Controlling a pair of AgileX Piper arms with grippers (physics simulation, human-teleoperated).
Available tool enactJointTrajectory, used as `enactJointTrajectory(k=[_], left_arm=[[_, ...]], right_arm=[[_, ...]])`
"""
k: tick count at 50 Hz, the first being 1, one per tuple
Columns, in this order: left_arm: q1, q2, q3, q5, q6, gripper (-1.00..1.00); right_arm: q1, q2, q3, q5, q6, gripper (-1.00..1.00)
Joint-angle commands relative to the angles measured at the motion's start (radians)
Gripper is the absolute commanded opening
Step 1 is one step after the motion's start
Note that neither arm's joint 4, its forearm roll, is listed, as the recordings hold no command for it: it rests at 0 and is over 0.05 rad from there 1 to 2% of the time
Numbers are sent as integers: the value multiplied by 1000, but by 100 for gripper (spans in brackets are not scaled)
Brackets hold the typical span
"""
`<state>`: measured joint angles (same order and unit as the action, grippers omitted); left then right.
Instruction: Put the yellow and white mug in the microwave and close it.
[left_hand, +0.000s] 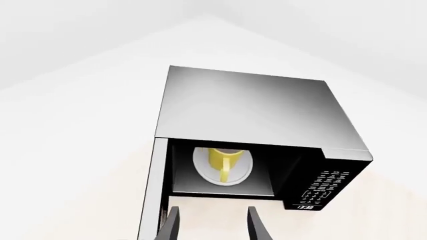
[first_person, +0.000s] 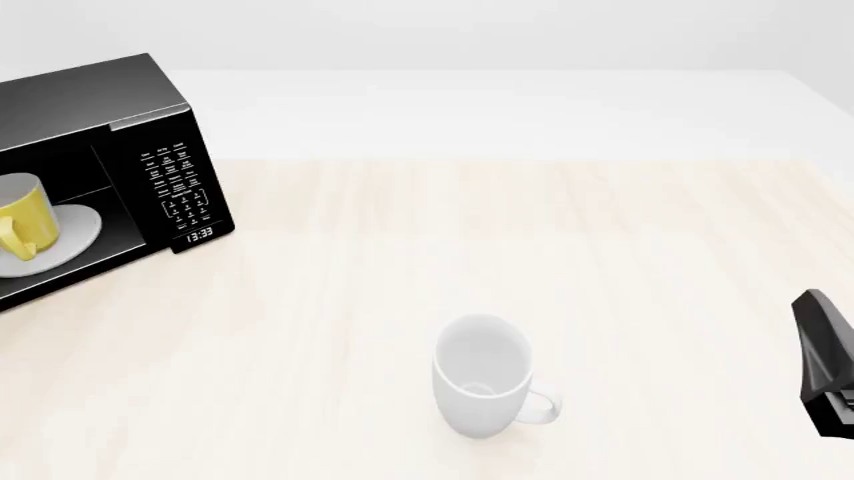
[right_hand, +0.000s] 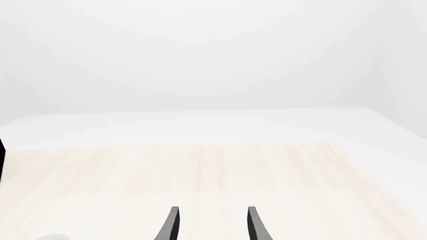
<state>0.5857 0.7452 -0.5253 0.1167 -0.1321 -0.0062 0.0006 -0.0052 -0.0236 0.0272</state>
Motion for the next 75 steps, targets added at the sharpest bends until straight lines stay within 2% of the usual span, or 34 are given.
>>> enactJointTrajectory(k=[1,34,75], left_arm=[[37,-29,-35,52,-15,100],[176,-76,-140,167,-28,100],[354,-53,-150,196,-62,100]], right_arm=[[0,0,0,0,0,100],[0,0,0,0,0,100],[-5,0,0,-13,-2,100]])
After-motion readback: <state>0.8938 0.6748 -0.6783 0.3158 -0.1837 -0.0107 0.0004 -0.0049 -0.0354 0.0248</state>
